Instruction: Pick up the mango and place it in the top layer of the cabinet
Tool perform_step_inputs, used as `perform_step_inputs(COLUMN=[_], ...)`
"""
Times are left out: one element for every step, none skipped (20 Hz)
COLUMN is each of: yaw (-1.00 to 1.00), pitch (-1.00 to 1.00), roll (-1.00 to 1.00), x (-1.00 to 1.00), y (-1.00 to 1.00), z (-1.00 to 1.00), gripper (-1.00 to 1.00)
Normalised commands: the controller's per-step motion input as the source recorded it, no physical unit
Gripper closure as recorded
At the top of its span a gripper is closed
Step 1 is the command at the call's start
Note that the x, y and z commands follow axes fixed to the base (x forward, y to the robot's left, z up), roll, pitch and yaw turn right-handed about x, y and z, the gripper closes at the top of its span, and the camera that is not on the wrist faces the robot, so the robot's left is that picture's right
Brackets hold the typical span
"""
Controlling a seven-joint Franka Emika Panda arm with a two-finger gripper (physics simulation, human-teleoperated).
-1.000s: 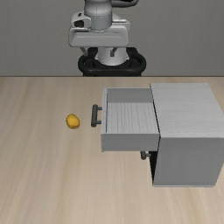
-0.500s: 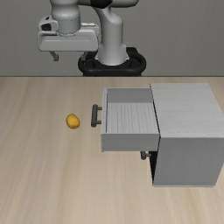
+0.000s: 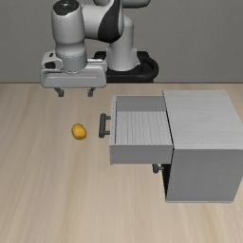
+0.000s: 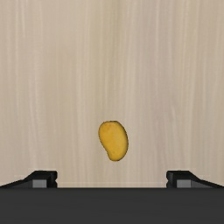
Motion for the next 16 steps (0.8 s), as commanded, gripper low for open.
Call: perform_step_inputs(yaw=[0.00, 0.00, 0.00, 0.00, 0.00, 0.00, 0.00, 0.00, 0.00, 0.00, 0.00, 0.00, 0.00, 0.00, 0.00, 0.00], pitch=[0.00, 0.00, 0.00, 0.00, 0.00, 0.00, 0.00, 0.00, 0.00, 0.00, 0.00, 0.00, 0.00, 0.00, 0.00, 0.00], roll=[0.00, 0.00, 0.00, 0.00, 0.00, 0.00, 0.00, 0.00, 0.00, 0.00, 0.00, 0.00, 0.00, 0.00, 0.00, 0.00], x=[0.00, 0.00, 0.00, 0.00, 0.00, 0.00, 0.00, 0.00, 0.00, 0.00, 0.00, 0.00, 0.00, 0.00, 0.00, 0.00], y=[0.00, 0.00, 0.00, 0.00, 0.00, 0.00, 0.00, 0.00, 0.00, 0.00, 0.00, 0.00, 0.00, 0.00, 0.00, 0.00], z=[-1.00, -1.00, -1.00, -1.00, -1.00, -1.00, -1.00, -1.00, -1.00, -1.00, -1.00, -1.00, -1.00, 0.00, 0.00, 0.00], gripper=[-1.00, -1.00, -1.00, -1.00, -1.00, -1.00, -1.00, -1.00, -1.00, -1.00, -1.00, -1.00, -1.00, 1.00, 1.00, 1.00])
